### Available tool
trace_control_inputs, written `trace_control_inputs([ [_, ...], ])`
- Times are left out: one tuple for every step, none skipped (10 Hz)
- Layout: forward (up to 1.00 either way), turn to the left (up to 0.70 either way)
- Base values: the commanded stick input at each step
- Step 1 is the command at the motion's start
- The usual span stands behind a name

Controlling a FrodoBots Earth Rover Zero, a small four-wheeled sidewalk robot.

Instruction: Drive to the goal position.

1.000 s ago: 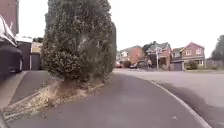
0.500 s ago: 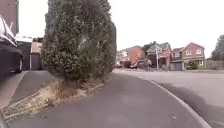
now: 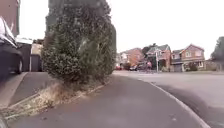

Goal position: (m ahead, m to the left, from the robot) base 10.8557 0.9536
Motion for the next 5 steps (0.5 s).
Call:
trace_control_inputs([
  [1.0, 0.0],
  [1.0, 0.0],
  [1.0, 0.0],
  [1.0, -0.1],
  [1.0, -0.37],
])
